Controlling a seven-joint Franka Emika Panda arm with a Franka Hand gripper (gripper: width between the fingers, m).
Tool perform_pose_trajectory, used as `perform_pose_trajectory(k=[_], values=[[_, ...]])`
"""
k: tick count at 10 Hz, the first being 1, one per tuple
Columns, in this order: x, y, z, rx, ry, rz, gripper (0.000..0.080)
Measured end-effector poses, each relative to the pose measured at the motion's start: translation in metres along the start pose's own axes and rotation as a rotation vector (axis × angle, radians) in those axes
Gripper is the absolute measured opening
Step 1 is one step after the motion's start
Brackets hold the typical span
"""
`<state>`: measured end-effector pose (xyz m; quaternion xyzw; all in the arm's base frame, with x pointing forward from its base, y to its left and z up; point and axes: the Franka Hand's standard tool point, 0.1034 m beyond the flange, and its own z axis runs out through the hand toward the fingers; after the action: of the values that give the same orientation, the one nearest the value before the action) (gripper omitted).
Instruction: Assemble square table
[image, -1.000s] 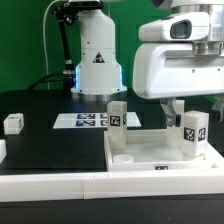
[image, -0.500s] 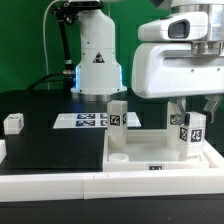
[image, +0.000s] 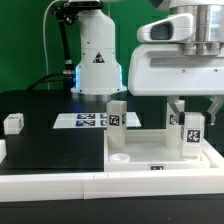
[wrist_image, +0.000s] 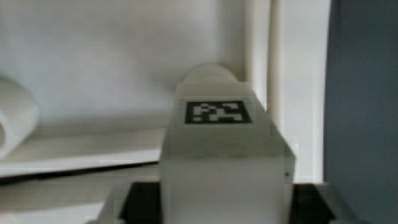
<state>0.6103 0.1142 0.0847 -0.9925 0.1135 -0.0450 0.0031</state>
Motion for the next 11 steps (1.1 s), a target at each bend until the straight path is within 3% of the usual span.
perform_pose_trajectory(k=[4,8,9,10,11], values=[[-0.0001,-0.0029,0.0011,0.004,-0.008,0.431,0.0294],[-0.0017,-0.0025,0.0012,-0.008,-0.027,0.674,0.0294],[-0.0018,-0.0027,0.0013,-0.008,-0.028,0.682,0.0369],[-0.0022,-0.0032,0.0015,-0.009,-0.027,0.652,0.0369],[-0.0042,-0.0059,0.0019,-0.009,-0.031,0.617,0.0505]])
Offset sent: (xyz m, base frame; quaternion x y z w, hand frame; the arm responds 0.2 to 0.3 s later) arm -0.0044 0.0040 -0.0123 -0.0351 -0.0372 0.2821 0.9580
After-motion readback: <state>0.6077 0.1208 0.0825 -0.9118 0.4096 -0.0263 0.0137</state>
